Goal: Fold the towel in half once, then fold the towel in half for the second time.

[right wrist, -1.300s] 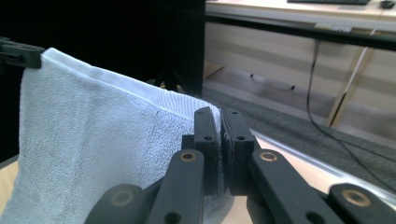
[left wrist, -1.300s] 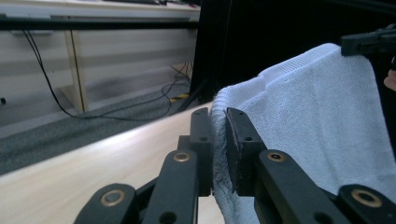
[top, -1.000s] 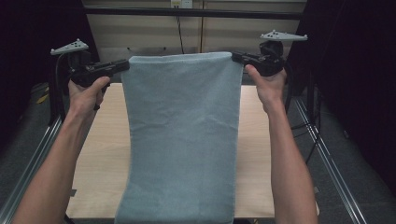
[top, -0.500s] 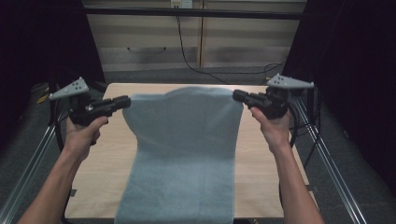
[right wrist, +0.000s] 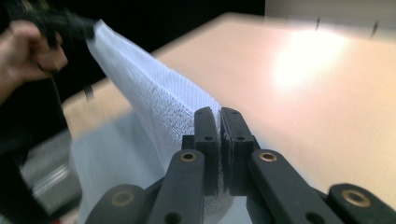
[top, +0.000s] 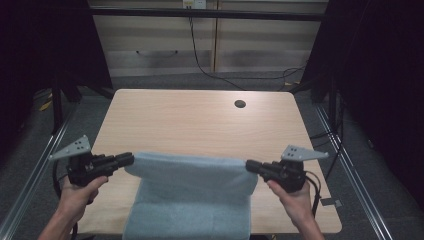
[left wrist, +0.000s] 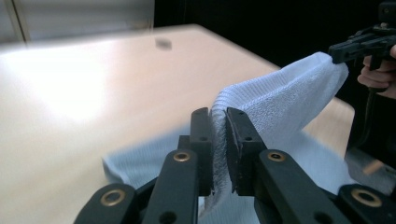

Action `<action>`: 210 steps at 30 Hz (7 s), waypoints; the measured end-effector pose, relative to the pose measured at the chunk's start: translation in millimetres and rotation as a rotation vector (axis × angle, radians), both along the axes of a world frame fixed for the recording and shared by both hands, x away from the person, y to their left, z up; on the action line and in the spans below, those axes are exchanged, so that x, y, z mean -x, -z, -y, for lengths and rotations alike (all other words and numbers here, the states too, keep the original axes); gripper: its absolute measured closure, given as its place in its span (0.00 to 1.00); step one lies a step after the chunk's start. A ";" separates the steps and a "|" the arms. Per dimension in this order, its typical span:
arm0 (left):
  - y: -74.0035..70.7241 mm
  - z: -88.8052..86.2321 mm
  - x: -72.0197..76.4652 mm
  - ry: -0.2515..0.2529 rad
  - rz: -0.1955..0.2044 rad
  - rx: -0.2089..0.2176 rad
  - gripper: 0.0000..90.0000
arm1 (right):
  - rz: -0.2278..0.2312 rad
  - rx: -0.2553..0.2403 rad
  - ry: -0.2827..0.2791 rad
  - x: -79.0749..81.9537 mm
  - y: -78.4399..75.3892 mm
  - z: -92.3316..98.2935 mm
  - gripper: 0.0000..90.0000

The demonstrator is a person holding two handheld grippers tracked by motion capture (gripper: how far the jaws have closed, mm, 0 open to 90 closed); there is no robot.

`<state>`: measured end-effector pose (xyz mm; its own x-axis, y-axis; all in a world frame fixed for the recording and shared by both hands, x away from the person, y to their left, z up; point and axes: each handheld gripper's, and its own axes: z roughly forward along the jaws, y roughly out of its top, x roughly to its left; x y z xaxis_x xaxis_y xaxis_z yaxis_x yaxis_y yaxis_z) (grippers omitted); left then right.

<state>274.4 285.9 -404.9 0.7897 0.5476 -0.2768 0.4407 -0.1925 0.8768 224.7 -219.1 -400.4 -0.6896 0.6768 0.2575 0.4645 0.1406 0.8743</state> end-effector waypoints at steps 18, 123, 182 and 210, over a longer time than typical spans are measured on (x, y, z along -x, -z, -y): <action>98.8 12.6 5.6 0.034 -0.211 -0.194 0.91 | -0.224 0.213 -0.010 2.9 98.6 -23.4 0.96; 64.5 0.2 66.9 0.097 -0.115 0.006 0.75 | -0.089 0.038 -0.038 75.4 61.1 9.6 0.70; 101.0 50.7 -26.2 -0.005 -0.084 -0.267 0.72 | -0.158 0.314 -0.037 -46.6 99.8 -34.3 0.57; 79.1 42.9 3.5 0.046 -0.129 -0.210 0.50 | -0.196 0.159 -0.044 -12.3 93.3 -16.5 0.46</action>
